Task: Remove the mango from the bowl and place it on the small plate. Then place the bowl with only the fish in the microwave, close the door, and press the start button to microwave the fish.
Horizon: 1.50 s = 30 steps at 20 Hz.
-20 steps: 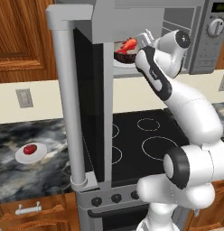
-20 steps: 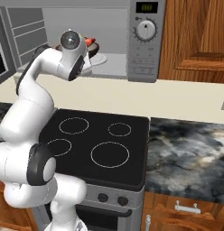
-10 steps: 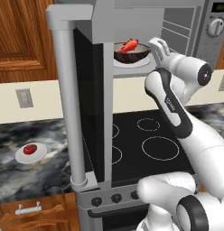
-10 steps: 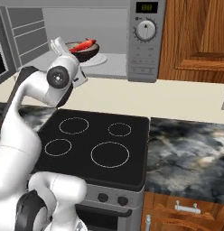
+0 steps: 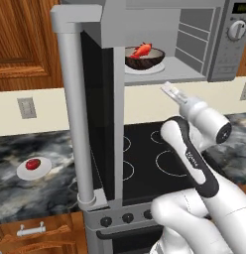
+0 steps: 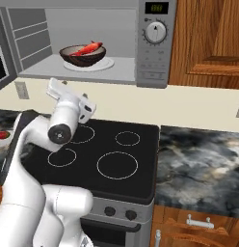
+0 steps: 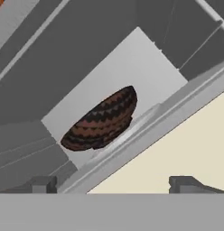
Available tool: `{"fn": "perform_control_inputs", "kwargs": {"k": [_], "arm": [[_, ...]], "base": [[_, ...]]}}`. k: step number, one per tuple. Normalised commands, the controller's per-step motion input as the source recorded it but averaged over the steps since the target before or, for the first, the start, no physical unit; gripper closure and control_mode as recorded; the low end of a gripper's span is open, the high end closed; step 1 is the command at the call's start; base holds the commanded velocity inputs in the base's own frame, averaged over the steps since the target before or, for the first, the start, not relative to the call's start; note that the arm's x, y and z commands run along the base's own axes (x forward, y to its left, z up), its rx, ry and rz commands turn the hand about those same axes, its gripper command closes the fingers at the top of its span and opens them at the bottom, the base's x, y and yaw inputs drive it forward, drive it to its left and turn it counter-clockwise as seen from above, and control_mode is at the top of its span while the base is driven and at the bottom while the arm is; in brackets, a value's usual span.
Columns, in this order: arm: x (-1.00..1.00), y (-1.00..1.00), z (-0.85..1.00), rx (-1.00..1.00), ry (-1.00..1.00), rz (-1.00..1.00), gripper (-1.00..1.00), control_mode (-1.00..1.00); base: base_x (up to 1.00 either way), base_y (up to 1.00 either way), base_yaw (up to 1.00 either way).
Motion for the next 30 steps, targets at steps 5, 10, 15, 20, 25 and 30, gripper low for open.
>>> {"fn": "perform_control_inputs", "kwargs": {"k": [5,10,15,20,25,30], "arm": [[-0.23,0.05,-0.26,-0.46,-0.12,-0.24,-1.0,-1.0],[0.0,0.44,-0.3,-0.56,0.0,-0.29,-1.0,-1.0],[0.0,0.65,-0.17,-0.52,0.0,-0.3,-1.0,-1.0],[0.0,0.73,-0.14,-0.43,0.0,-0.29,-1.0,-1.0],[-0.17,0.53,-0.25,-0.27,-0.05,-0.13,-1.0,-1.0],[-0.61,0.45,-0.07,-0.11,-0.1,-0.02,-1.0,-1.0]], "base": [[0.0,0.0,0.0],[0.0,0.0,0.0],[0.0,0.0,0.0],[0.0,0.0,0.0],[0.0,0.0,0.0],[0.0,0.0,0.0]]}}
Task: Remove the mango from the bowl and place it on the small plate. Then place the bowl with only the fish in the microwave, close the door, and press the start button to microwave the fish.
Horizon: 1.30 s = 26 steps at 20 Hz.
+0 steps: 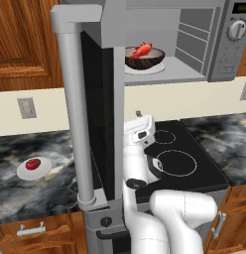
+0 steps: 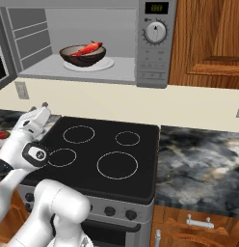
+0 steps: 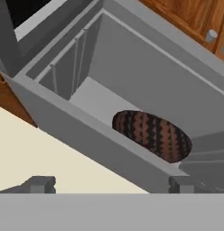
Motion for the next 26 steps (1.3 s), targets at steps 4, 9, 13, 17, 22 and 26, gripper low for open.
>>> {"fn": "perform_control_inputs", "kwargs": {"k": [4,9,13,17,22,26], "arm": [[-0.02,0.97,0.0,-0.16,0.0,-0.13,-1.0,-1.0],[-0.05,1.0,0.0,-0.13,0.0,-0.21,-1.0,-1.0],[-0.02,0.94,-0.11,-0.1,0.01,-0.23,-1.0,-1.0],[-0.04,0.89,-0.33,-0.02,0.01,-0.3,-1.0,-1.0],[-0.31,0.9,-0.03,0.0,0.0,-0.31,-1.0,-1.0],[-0.47,1.0,0.0,-0.04,0.0,-0.34,-1.0,-1.0]], "base": [[0.0,0.0,0.0],[0.0,0.0,0.0],[0.0,0.0,0.0],[0.0,0.0,0.0],[0.0,0.0,0.0],[0.0,0.0,0.0]]}}
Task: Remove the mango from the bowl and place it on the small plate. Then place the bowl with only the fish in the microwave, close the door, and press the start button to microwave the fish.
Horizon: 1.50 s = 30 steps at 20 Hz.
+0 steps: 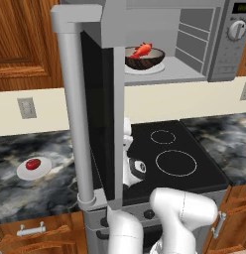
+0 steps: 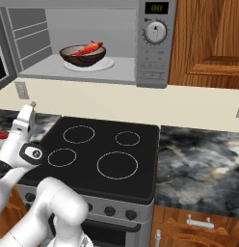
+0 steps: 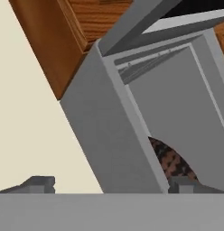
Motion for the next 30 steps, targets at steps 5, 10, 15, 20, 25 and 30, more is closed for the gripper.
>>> {"fn": "perform_control_inputs", "kwargs": {"k": [5,10,15,20,25,30], "arm": [[-0.28,1.0,0.0,-0.09,0.0,-0.37,-1.0,-1.0],[-0.14,1.0,0.0,-0.1,0.0,-0.36,-1.0,-1.0],[-0.01,1.0,0.17,-0.12,0.0,-0.34,-1.0,-1.0],[0.0,1.0,0.24,-0.18,0.01,-0.26,-1.0,-1.0],[0.0,1.0,-0.31,-0.34,0.07,-0.18,-1.0,-1.0],[0.0,1.0,-0.33,-0.35,0.04,-0.15,-1.0,-1.0]], "base": [[0.0,0.0,0.0],[0.0,0.0,0.0],[0.0,0.0,0.0],[0.0,0.0,0.0],[0.0,0.0,0.0],[0.0,0.0,0.0]]}}
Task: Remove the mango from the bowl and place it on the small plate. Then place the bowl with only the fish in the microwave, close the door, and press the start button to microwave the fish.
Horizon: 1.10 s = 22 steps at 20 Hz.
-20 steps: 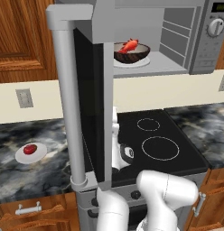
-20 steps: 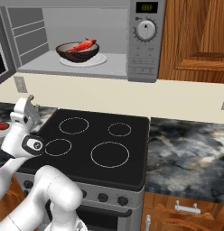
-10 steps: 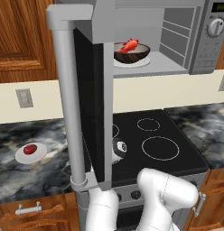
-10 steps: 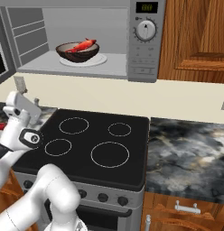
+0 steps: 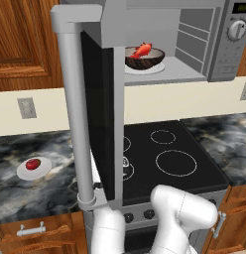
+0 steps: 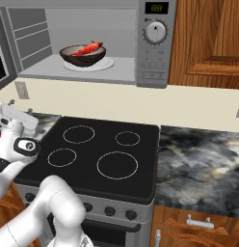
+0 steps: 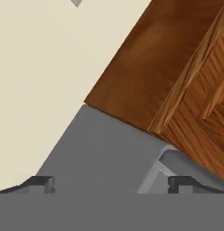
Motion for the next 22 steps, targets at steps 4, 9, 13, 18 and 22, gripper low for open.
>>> {"fn": "perform_control_inputs", "kwargs": {"k": [4,9,13,18,22], "arm": [[0.0,1.0,-0.16,-0.31,0.04,-0.15,-1.0,-1.0],[0.0,1.0,-0.22,-0.27,0.05,-0.16,-1.0,-1.0],[0.0,1.0,-0.14,-0.2,0.03,-0.15,-1.0,-1.0],[-0.44,0.54,-0.01,-0.04,-0.15,-0.04,-1.0,-1.0],[-0.75,0.31,0.19,0.06,-0.44,0.0,-1.0,-1.0]], "base": [[0.0,0.0,0.0],[0.0,0.0,0.0],[0.0,0.0,0.0],[0.0,0.0,0.0],[0.0,0.0,0.0]]}}
